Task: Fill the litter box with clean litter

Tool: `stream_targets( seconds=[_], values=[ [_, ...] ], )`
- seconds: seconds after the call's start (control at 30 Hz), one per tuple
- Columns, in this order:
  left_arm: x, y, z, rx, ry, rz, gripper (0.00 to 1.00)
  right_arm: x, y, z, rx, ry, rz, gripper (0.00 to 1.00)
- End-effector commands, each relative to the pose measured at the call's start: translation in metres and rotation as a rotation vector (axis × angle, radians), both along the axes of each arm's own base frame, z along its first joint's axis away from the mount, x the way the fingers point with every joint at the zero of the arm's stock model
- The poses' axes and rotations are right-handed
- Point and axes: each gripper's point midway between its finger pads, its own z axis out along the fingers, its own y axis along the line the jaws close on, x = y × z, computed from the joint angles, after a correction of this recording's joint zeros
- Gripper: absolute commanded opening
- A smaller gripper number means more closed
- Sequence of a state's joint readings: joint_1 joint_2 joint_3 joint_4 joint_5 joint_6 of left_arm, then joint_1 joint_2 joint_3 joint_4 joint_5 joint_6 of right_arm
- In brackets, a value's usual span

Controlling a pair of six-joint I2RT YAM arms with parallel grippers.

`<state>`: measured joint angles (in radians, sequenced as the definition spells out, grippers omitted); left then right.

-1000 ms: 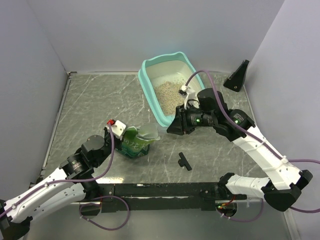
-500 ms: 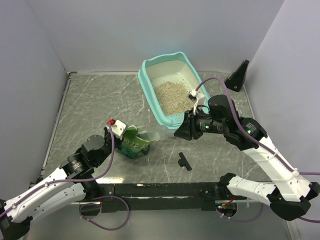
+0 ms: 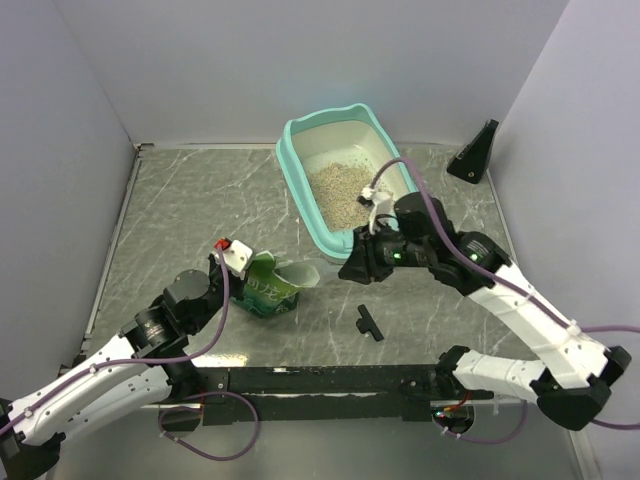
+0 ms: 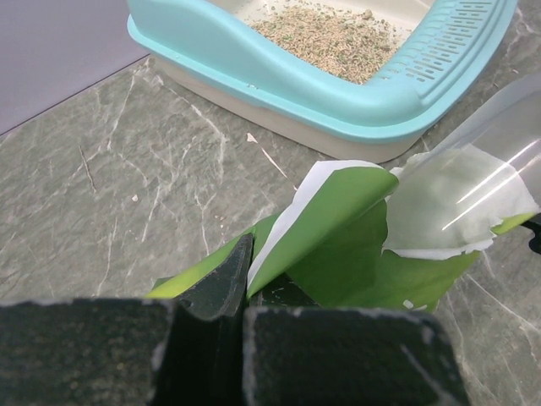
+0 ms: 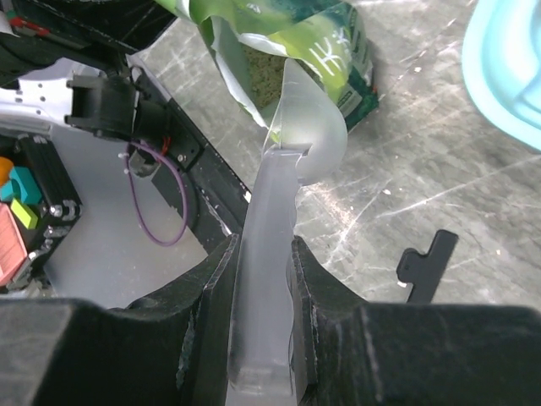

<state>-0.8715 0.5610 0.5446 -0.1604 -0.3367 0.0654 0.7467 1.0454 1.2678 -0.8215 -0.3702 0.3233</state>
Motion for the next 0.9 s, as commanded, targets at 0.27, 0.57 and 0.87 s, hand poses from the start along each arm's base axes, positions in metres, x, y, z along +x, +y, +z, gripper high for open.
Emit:
stream_targets(
  seconds=[0.27,0.57,0.87],
  values=[
    [0.004,-0.009,0.01,-0.036,0.008,-0.003,0.01,0.021,0.07,-0.017,-0.001,0.127,0.053,0.0],
    [0.007,-0.003,0.012,-0.037,0.013,0.038,0.01,0.031,0.097,-0.063,-0.105,0.315,0.076,0.0],
    [0.004,0.001,0.018,-0.059,-0.007,0.037,0.01,0.03,0.139,-0.126,-0.022,0.534,0.163,0.0]
  ],
)
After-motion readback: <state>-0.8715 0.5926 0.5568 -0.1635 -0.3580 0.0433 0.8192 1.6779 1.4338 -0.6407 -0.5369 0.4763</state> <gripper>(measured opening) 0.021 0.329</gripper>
